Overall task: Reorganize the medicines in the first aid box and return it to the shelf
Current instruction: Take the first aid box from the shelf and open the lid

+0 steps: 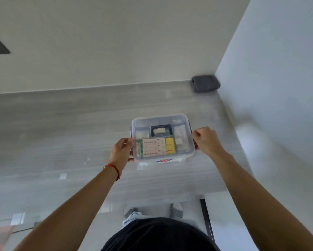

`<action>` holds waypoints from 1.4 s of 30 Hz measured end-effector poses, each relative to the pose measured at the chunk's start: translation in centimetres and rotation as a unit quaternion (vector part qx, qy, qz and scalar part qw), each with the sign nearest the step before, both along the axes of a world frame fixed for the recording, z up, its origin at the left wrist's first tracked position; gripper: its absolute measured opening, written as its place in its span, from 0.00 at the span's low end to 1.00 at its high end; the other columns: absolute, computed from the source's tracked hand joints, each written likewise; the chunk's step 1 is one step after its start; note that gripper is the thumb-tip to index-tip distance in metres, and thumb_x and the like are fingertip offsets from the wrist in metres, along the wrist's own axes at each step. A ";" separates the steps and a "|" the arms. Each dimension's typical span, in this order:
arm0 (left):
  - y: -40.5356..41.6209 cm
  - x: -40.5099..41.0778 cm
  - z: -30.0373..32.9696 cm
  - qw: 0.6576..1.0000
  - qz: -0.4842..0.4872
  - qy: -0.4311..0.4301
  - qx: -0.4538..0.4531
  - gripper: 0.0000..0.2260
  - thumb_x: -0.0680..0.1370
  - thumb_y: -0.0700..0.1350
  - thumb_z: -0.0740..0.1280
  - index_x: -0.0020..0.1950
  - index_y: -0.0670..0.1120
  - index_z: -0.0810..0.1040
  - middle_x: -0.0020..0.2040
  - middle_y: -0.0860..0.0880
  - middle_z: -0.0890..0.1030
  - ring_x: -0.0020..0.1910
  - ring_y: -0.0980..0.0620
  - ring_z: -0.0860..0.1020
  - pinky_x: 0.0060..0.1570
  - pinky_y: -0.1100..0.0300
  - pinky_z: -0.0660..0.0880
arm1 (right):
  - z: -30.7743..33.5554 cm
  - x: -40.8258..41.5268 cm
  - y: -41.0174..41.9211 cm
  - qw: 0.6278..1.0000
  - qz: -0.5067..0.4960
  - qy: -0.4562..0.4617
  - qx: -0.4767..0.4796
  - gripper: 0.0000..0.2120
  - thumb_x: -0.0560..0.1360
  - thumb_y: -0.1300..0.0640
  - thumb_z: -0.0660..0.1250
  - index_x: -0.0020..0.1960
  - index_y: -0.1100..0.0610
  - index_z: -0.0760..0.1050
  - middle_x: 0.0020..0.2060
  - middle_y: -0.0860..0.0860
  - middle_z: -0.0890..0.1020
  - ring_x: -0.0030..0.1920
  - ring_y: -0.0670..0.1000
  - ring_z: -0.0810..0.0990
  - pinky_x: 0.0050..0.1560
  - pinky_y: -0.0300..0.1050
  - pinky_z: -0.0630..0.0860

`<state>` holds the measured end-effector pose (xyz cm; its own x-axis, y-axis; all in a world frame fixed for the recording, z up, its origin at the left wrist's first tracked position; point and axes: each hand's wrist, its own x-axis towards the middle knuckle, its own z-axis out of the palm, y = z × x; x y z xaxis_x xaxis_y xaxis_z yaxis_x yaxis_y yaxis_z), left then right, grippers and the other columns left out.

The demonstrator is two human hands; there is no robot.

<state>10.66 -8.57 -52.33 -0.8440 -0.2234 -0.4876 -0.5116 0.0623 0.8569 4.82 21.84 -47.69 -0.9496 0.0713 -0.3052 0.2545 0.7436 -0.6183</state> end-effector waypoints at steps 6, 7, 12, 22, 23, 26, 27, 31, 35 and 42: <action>0.3 0.0 0.4 0.995 -0.040 0.041 -0.080 0.17 0.84 0.51 0.58 0.72 0.52 0.71 0.52 0.48 0.85 0.48 0.50 0.85 0.45 0.51 0.84 | 2.0 -1.4 -0.5 0.990 0.096 -0.030 0.095 0.15 0.80 0.61 0.62 0.35 0.63 0.72 0.39 0.66 0.85 0.37 0.64 0.87 0.40 0.56 0.85; 0.4 0.1 0.5 0.992 -0.046 0.051 -0.102 0.19 0.84 0.51 0.57 0.75 0.54 0.68 0.53 0.50 0.85 0.49 0.52 0.84 0.46 0.53 0.83 | 2.0 -1.5 -0.3 0.991 0.099 -0.036 0.089 0.15 0.80 0.62 0.63 0.35 0.64 0.72 0.38 0.65 0.85 0.36 0.63 0.87 0.40 0.57 0.86; 1.1 0.0 0.8 0.984 -0.065 0.085 -0.143 0.20 0.83 0.50 0.54 0.76 0.60 0.65 0.50 0.55 0.85 0.47 0.63 0.82 0.38 0.68 0.75 | 1.1 -2.2 0.8 0.994 0.094 -0.050 0.037 0.17 0.80 0.62 0.65 0.33 0.64 0.75 0.33 0.60 0.86 0.30 0.55 0.87 0.38 0.51 0.87; 0.7 -0.5 0.0 0.996 -0.028 0.050 -0.068 0.21 0.81 0.50 0.56 0.74 0.64 0.67 0.49 0.51 0.86 0.52 0.52 0.84 0.50 0.51 0.83 | -2.7 -0.6 3.4 0.997 -0.014 -0.069 -0.024 0.14 0.82 0.67 0.62 0.65 0.66 0.78 0.52 0.60 0.86 0.49 0.58 0.87 0.54 0.54 0.84; 0.7 -0.5 -0.1 0.997 -0.022 0.045 -0.063 0.21 0.81 0.51 0.57 0.74 0.64 0.68 0.50 0.51 0.86 0.51 0.53 0.85 0.49 0.51 0.83 | -2.5 -0.4 3.2 0.999 -0.014 -0.014 0.028 0.16 0.82 0.67 0.61 0.68 0.64 0.77 0.57 0.60 0.85 0.56 0.60 0.85 0.60 0.56 0.80; 0.6 -0.2 -0.2 0.999 0.014 0.025 -0.042 0.17 0.82 0.52 0.60 0.70 0.55 0.74 0.48 0.51 0.86 0.49 0.52 0.85 0.48 0.50 0.83 | -1.1 0.4 0.2 0.984 0.038 0.169 0.047 0.19 0.81 0.66 0.62 0.71 0.61 0.75 0.66 0.59 0.81 0.66 0.60 0.80 0.66 0.59 0.76; 0.6 0.0 -0.2 0.999 0.026 0.021 -0.032 0.14 0.82 0.52 0.60 0.66 0.53 0.76 0.46 0.51 0.86 0.48 0.50 0.85 0.47 0.51 0.83 | -0.7 0.6 -1.4 0.973 0.092 0.206 0.046 0.20 0.81 0.65 0.62 0.73 0.59 0.73 0.69 0.58 0.78 0.70 0.59 0.76 0.70 0.61 0.73; 1.1 0.5 0.3 0.995 0.012 0.045 -0.083 0.11 0.83 0.50 0.56 0.52 0.55 0.79 0.41 0.50 0.83 0.41 0.51 0.82 0.41 0.55 0.81 | -0.6 1.0 -7.7 0.936 0.255 0.197 0.142 0.25 0.85 0.46 0.56 0.81 0.45 0.61 0.83 0.51 0.57 0.84 0.57 0.52 0.79 0.72 0.44; 1.4 0.2 0.9 0.965 -0.002 0.085 -0.249 0.15 0.82 0.46 0.57 0.37 0.44 0.73 0.32 0.48 0.74 0.31 0.50 0.70 0.31 0.57 0.66 | -2.1 1.2 -9.4 0.918 0.301 0.149 0.211 0.28 0.84 0.39 0.52 0.83 0.43 0.54 0.84 0.49 0.52 0.84 0.59 0.47 0.77 0.76 0.44; 2.3 -0.8 1.9 0.913 -0.080 0.050 -0.397 0.09 0.77 0.31 0.56 0.45 0.36 0.76 0.41 0.42 0.76 0.38 0.44 0.73 0.35 0.56 0.68 | -2.5 1.7 -9.5 0.907 0.306 0.138 0.255 0.32 0.82 0.37 0.39 0.84 0.43 0.50 0.85 0.51 0.51 0.84 0.60 0.46 0.77 0.76 0.43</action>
<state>9.85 -6.23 -50.42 -0.9279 -0.3435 -0.1452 -0.3641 0.7506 0.5514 6.54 12.35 -50.16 -0.8942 -0.4299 -0.1245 -0.4146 0.9004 -0.1318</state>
